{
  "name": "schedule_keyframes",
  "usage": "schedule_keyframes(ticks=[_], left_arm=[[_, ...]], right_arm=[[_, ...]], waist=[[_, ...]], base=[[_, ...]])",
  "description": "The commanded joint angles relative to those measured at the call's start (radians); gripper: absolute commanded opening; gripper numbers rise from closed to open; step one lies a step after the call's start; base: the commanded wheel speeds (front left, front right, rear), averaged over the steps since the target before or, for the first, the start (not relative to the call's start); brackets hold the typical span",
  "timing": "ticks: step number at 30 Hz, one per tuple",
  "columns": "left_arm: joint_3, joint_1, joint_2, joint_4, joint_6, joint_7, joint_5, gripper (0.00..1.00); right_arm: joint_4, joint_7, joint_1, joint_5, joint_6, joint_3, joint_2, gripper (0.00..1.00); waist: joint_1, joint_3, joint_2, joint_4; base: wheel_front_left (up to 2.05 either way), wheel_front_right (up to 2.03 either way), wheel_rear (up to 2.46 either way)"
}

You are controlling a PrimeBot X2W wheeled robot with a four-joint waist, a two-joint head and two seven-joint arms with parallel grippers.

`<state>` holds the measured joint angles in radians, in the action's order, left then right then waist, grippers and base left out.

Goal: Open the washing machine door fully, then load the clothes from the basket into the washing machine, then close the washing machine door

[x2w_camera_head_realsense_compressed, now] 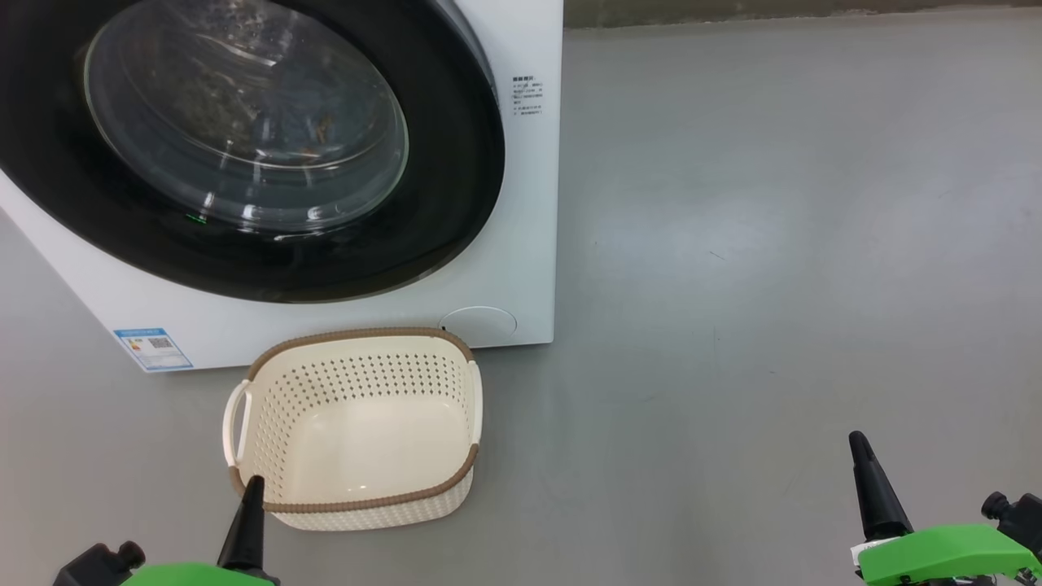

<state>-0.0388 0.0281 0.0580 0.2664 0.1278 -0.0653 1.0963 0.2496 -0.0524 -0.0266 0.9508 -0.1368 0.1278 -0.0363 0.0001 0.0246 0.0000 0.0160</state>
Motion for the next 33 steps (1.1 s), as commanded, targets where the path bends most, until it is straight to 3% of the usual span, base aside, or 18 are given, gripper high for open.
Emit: schedule_keyframes(ticks=[1, 33], left_arm=[[0.028, 0.045, 0.016, -0.022, 0.002, 0.007, 0.022, 0.00], [0.091, 0.065, 0.011, -0.022, 0.002, 0.101, 0.335, 0.00]], right_arm=[[-0.022, 0.009, -0.048, 0.029, 0.003, -0.012, -0.010, 0.00], [-0.011, 0.105, -0.069, 0.416, 0.005, -0.013, -0.012, 0.00]], waist=[[0.0000, 0.000, 0.0000, 0.000], [0.0000, -0.013, 0.0000, -0.010]], base=[[0.00, 0.00, 0.00], [0.00, 0.00, 0.00]])
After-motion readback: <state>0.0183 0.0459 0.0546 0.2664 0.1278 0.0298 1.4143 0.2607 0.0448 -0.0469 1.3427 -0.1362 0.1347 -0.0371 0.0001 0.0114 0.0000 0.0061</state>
